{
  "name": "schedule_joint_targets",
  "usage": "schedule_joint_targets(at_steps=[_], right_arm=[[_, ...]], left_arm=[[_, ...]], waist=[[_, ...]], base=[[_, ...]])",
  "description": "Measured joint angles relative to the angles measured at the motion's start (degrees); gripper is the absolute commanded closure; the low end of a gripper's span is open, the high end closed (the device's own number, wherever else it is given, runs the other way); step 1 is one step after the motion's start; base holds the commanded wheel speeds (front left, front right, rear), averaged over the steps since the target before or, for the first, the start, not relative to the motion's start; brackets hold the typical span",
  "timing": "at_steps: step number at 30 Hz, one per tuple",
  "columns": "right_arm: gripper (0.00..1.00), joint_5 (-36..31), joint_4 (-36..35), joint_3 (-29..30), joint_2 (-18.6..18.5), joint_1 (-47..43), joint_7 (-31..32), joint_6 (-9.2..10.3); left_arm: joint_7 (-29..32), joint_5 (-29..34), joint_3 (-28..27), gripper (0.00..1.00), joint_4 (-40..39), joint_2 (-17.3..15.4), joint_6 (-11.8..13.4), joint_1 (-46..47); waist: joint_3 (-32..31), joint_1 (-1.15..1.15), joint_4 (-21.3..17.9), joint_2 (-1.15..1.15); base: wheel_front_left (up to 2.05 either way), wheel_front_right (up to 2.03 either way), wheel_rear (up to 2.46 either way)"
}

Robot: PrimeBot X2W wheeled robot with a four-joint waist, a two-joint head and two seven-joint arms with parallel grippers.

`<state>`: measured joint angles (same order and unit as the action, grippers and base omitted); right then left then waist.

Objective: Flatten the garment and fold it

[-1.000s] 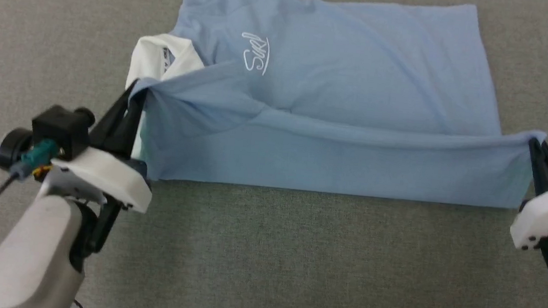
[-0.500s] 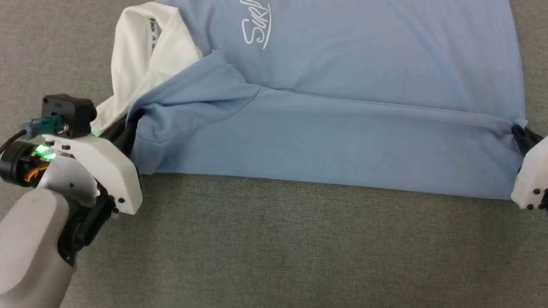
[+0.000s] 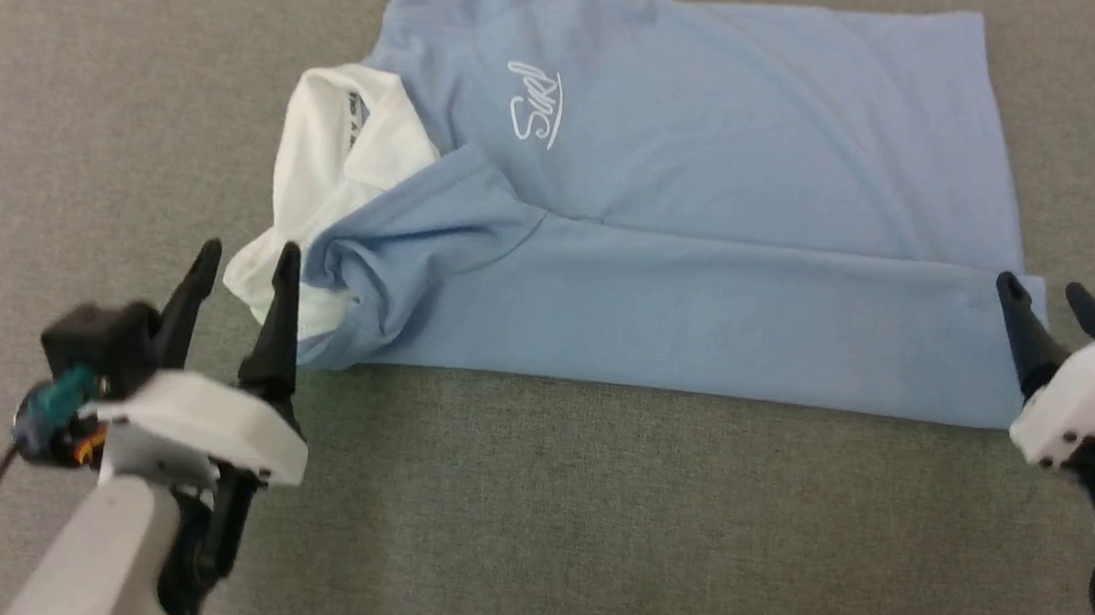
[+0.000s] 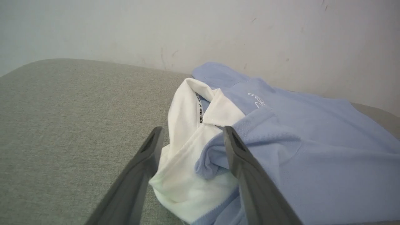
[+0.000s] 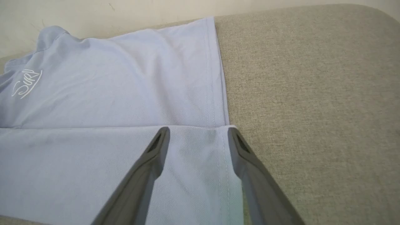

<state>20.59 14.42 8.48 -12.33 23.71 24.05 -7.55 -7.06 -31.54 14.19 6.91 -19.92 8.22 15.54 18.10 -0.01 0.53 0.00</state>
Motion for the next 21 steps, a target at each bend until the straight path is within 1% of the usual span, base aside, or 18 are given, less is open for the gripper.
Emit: schedule_joint_targets(at_steps=[4, 9, 13, 17, 19, 21], right_arm=[[0.00, -0.6, -4.5, 0.5, 2.1, -6.5, -7.2, 0.01], [0.00, -2.0, -8.7, -0.2, 5.2, -13.0, -15.7, 0.01], [0.00, -3.5, -10.1, -1.3, 7.1, -16.3, -21.2, 0.01], [0.00, -4.1, -10.1, -1.4, 8.1, -17.9, -26.3, 0.01], [0.00, -4.6, -10.1, -1.8, 8.6, -18.1, -28.4, 0.01], [0.00, -5.0, -10.1, -2.5, 8.8, -18.1, -29.8, 0.01]], left_arm=[[-4.2, 0.9, 0.0, 0.00, -2.4, 1.2, 1.0, -4.7], [-5.7, 2.5, 1.9, 0.00, -3.7, 1.6, 0.6, -8.8], [-6.2, 3.4, 2.8, 0.00, -1.5, 1.4, -0.1, -10.1], [-6.7, 3.9, 3.0, 0.00, 1.5, 1.5, -0.1, -10.4], [-6.7, 3.9, 2.8, 0.00, 2.9, 1.8, 0.4, -10.4], [-5.9, 3.8, 2.4, 0.00, 4.4, 2.1, 1.6, -10.4]], waist=[[-2.5, 0.00, 0.2, 0.00], [-4.9, -0.01, -0.1, 0.00], [-5.7, 0.00, -1.2, 0.00], [-6.1, 0.00, -2.4, 0.00], [-6.2, 0.00, -3.0, 0.00], [-6.2, 0.00, -3.6, 0.00]], base=[[0.00, 0.00, 0.00], [0.00, 0.00, 0.00], [0.00, 0.00, 0.00], [0.00, 0.00, 0.00], [0.00, 0.00, 0.00], [0.00, 0.00, 0.00]])
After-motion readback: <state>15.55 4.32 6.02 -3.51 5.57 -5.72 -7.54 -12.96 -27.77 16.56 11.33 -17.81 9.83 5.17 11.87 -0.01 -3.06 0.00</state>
